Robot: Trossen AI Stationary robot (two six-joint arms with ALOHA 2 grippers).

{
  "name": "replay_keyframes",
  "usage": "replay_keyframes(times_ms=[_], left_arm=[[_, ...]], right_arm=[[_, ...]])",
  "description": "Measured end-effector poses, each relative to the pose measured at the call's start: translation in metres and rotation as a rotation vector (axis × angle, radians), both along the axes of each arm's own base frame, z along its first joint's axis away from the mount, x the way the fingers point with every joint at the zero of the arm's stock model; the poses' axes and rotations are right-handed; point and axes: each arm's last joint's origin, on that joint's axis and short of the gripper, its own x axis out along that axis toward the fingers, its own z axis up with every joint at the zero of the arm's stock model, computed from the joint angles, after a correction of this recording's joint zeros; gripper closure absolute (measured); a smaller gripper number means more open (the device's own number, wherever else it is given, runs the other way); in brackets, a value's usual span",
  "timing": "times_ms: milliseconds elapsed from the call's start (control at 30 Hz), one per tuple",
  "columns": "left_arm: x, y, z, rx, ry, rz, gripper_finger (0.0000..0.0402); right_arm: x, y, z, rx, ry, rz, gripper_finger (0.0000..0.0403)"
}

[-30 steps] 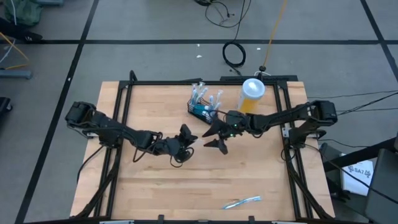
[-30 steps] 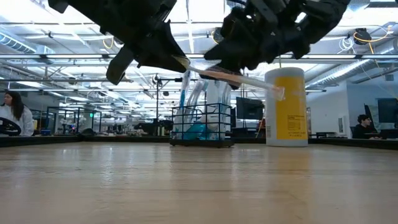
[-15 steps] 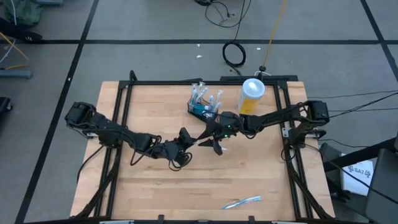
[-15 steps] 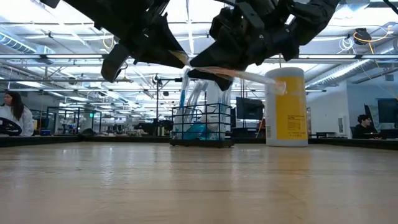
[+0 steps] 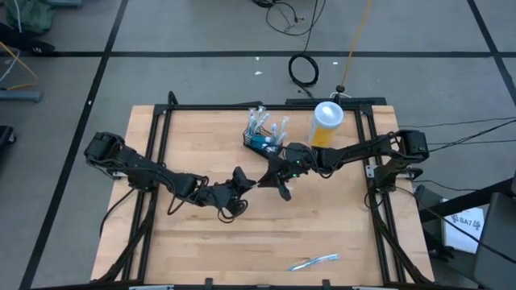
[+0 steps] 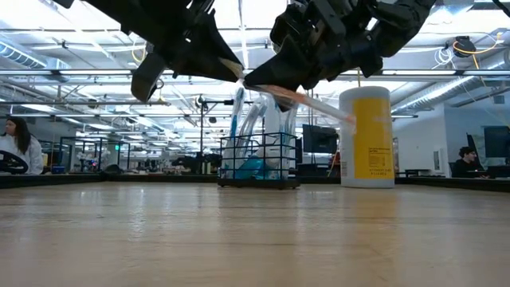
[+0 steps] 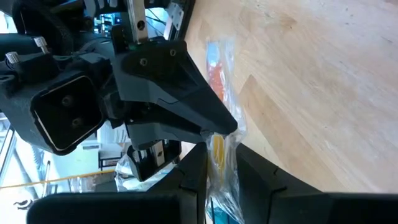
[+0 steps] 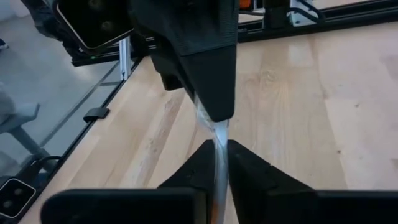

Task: Pick & Place toothbrushing station
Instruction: Put the orange toothbrush into the black organizer

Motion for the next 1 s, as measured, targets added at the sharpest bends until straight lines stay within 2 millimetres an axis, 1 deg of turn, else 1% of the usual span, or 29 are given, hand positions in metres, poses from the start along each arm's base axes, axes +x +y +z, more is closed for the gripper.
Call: replay_keyframes(times_ms=[100,267,367,533,667,767,900,1000], left_arm=[[0.001,0.000,0.001,-0.038,-0.027,0.016,0.0337],[0.002,-0.001,0.004,-0.233,-0.145,0.099,0.0332],[0.003,0.000,0.005,-0.279,-0.173,0.120,0.0317],[0.003,0.000,0.006,-0.331,-0.198,0.145,0.0275],[0.004,0.000,0.009,-0.370,-0.232,0.163,0.0244],[0.004,-0.001,0.009,-0.361,-0.227,0.152,0.0228],[0.005,-0.001,0.013,-0.363,-0.267,0.152,0.0219],[0.007,-0.001,0.017,-0.395,-0.323,0.158,0.0218]], right_arm=[[0.000,0.000,0.000,-0.014,-0.007,0.004,0.0384],[0.000,-0.002,0.001,-0.032,-0.017,-0.001,0.0393],[0.000,-0.002,0.001,-0.033,-0.024,-0.005,0.0390],[0.000,-0.004,0.001,-0.033,-0.020,-0.011,0.0389],[-0.006,-0.007,0.010,-0.050,-0.025,-0.018,0.0388],[-0.014,-0.008,0.019,-0.089,-0.005,-0.011,0.0388],[-0.026,-0.005,0.032,-0.118,0.009,0.008,0.0388],[-0.033,0.000,0.045,-0.131,-0.032,0.021,0.0388]])
